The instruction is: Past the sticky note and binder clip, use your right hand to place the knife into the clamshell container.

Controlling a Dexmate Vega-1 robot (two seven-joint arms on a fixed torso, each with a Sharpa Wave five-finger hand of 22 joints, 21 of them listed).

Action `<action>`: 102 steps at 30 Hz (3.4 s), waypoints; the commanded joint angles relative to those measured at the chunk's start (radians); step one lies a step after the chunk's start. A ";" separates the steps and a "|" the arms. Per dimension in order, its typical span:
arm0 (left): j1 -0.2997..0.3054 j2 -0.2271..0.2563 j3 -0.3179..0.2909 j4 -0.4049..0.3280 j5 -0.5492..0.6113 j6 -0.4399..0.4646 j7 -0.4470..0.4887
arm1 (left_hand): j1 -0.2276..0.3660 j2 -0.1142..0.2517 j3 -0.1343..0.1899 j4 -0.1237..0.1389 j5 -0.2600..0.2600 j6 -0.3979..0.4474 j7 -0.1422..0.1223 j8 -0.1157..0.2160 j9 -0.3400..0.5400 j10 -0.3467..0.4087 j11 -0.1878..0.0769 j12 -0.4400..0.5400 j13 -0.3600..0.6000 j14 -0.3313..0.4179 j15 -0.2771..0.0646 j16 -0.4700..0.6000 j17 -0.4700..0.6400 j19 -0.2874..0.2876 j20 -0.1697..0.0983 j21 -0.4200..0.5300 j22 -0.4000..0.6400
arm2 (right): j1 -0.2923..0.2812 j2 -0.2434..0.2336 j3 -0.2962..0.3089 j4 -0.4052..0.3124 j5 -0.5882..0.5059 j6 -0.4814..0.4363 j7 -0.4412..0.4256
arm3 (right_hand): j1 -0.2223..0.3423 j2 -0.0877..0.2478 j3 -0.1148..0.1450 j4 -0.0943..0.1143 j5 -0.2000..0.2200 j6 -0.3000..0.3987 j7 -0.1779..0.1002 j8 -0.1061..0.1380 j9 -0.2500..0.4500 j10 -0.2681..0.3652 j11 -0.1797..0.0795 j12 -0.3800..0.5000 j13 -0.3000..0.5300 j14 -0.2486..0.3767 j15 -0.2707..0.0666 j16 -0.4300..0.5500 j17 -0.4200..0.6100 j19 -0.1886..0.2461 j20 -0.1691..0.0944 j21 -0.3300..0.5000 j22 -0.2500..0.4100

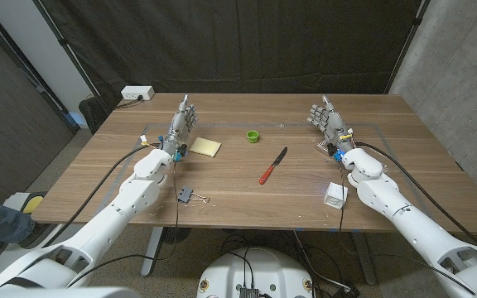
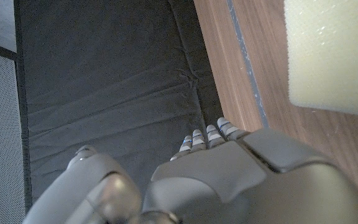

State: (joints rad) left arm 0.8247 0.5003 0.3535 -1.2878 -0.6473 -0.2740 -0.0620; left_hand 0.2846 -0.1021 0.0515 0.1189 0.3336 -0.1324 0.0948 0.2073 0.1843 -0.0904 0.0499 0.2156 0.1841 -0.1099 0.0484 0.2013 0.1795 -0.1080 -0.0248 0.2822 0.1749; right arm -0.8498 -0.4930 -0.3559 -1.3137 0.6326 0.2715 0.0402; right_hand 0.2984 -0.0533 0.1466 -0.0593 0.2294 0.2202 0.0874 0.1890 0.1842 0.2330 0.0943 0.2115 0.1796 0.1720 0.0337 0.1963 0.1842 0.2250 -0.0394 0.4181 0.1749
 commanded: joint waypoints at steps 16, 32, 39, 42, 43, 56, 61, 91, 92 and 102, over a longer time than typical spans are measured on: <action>0.043 -0.037 -0.090 -0.047 0.051 0.055 -0.109 | 0.028 0.029 0.007 -0.001 0.013 0.024 0.001 0.010 0.004 0.025 0.000 0.010 0.005 0.024 0.000 0.007 0.004 0.013 -0.003 -0.002 0.002 | -0.144 0.032 0.114 -0.182 -0.151 0.029 0.001 | 0.030 0.014 0.013 -0.010 0.008 0.024 -0.020 0.011 0.005 0.031 -0.020 0.011 0.005 0.025 -0.016 0.004 0.000 0.020 -0.027 -0.003 0.002; 0.118 -0.039 -0.121 -0.153 0.080 0.048 -0.057 | 0.091 0.073 0.020 -0.024 0.014 0.133 0.008 0.030 0.002 0.137 0.006 0.031 0.005 0.128 0.000 0.019 0.003 0.106 0.008 0.000 0.002 | -0.193 0.004 0.135 -0.232 -0.181 0.172 0.090 | 0.058 0.027 0.023 -0.025 0.008 0.050 -0.047 0.018 0.006 0.065 -0.054 0.020 0.006 0.060 -0.039 0.008 -0.002 0.059 -0.040 -0.007 0.002; 0.137 -0.041 -0.124 -0.189 0.098 0.071 -0.014 | 0.101 0.078 0.018 -0.028 0.012 0.157 0.002 0.032 0.003 0.169 0.005 0.037 0.005 0.158 -0.008 0.022 0.003 0.127 0.012 -0.001 0.002 | -0.238 -0.041 0.141 -0.316 -0.238 0.165 0.073 | 0.064 0.030 0.026 -0.029 0.008 0.060 -0.051 0.020 0.006 0.076 -0.058 0.023 0.006 0.060 -0.039 0.006 -0.002 0.058 -0.039 -0.013 0.003; 0.143 -0.035 -0.125 -0.201 0.101 0.077 -0.016 | 0.104 0.079 0.017 -0.029 0.011 0.171 0.003 0.035 0.003 0.182 0.002 0.039 0.005 0.173 -0.015 0.025 0.003 0.140 0.008 0.001 0.002 | -0.252 -0.056 0.137 -0.344 -0.288 0.173 0.052 | 0.068 0.031 0.027 -0.031 0.008 0.062 -0.054 0.020 0.006 0.077 -0.060 0.022 0.006 0.061 -0.040 0.005 -0.003 0.060 -0.040 -0.014 0.003; 0.146 -0.033 -0.126 -0.205 0.095 0.080 -0.023 | 0.104 0.079 0.017 -0.029 0.011 0.172 0.003 0.035 0.003 0.183 0.000 0.039 0.005 0.173 -0.014 0.025 0.003 0.141 0.008 0.001 0.002 | -0.254 -0.060 0.135 -0.351 -0.301 0.175 0.047 | 0.069 0.032 0.028 -0.032 0.008 0.062 -0.054 0.021 0.006 0.077 -0.062 0.023 0.006 0.061 -0.040 0.005 -0.003 0.061 -0.041 -0.014 0.003; 0.182 0.018 -0.138 -0.302 0.097 0.134 -0.028 | 0.114 0.085 0.018 -0.033 0.010 0.182 0.001 0.033 0.003 0.194 -0.002 0.038 0.005 0.184 -0.015 0.022 0.003 0.138 0.011 -0.006 0.003 | -0.289 -0.104 0.124 -0.477 -0.558 0.130 -0.106 | 0.104 0.052 0.044 -0.048 0.010 0.073 -0.084 0.020 0.008 0.109 -0.092 0.030 0.006 0.073 -0.064 0.001 -0.004 0.076 -0.053 -0.024 0.003; 0.173 0.049 -0.133 -0.301 0.084 0.164 -0.079 | 0.128 0.095 0.015 -0.036 0.004 0.254 0.010 0.048 0.003 0.267 0.007 0.051 0.005 0.227 -0.016 0.024 0.002 0.145 0.011 -0.019 0.003 | -0.298 -0.136 0.119 -0.534 -0.673 0.074 -0.156 | 0.125 0.061 0.054 -0.059 0.011 0.077 -0.102 0.020 0.009 0.090 -0.107 0.019 0.006 0.052 -0.065 -0.010 -0.004 0.052 -0.049 -0.042 0.003; 0.211 0.064 -0.157 -0.349 0.088 0.167 -0.052 | 0.139 0.102 0.011 -0.039 -0.003 0.269 0.001 0.038 0.003 0.275 -0.005 0.039 0.006 0.235 -0.024 0.012 0.002 0.139 0.015 -0.036 0.004 | -0.237 -0.222 0.058 -0.603 -0.904 -0.058 -0.208 | 0.213 0.067 0.082 -0.091 0.016 0.213 -0.252 0.048 0.011 0.175 -0.215 0.028 0.002 0.049 -0.110 -0.015 -0.006 0.085 0.100 -0.087 0.004; 0.211 0.064 -0.157 -0.350 0.089 0.167 -0.050 | 0.140 0.102 0.011 -0.039 -0.003 0.269 0.000 0.038 0.003 0.275 -0.005 0.038 0.006 0.236 -0.025 0.012 0.002 0.139 0.015 -0.036 0.004 | -0.234 -0.226 0.056 -0.605 -0.909 -0.064 -0.205 | 0.216 0.066 0.083 -0.091 0.015 0.228 -0.263 0.051 0.010 0.176 -0.218 0.027 0.001 0.047 -0.112 -0.015 -0.006 0.092 0.111 -0.088 0.004; 0.216 0.062 -0.159 -0.356 0.091 0.167 -0.042 | 0.142 0.106 0.010 -0.039 -0.005 0.271 -0.001 0.036 0.003 0.277 -0.004 0.036 0.006 0.236 -0.027 0.009 0.003 0.133 0.019 -0.041 0.004 | -0.216 -0.257 0.033 -0.625 -0.994 -0.126 -0.208 | 0.281 0.081 0.110 -0.108 0.014 0.292 -0.295 0.056 0.008 0.152 -0.221 0.011 0.002 0.021 -0.111 -0.019 -0.009 0.091 0.136 -0.109 0.004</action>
State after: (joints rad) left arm 1.0346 0.5632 0.1976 -1.6352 -0.5591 -0.1063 -0.1144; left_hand 0.4175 0.0021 0.0639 0.0812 0.3309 0.1288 0.0911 0.2438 0.1838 0.1832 0.0482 0.2550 0.1888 0.1180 0.0213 0.2166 0.1791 0.0245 -0.0103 0.2473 0.1744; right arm -1.0860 -0.7210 -0.3000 -1.9209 -0.2821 0.2037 -0.1631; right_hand 0.5547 0.0262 0.2421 -0.1656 0.2407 0.5004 -0.2071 0.2443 0.1905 0.3879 -0.1179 0.2276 0.1809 0.1965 -0.0375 0.1806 0.1735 0.3173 0.0933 0.3158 0.1744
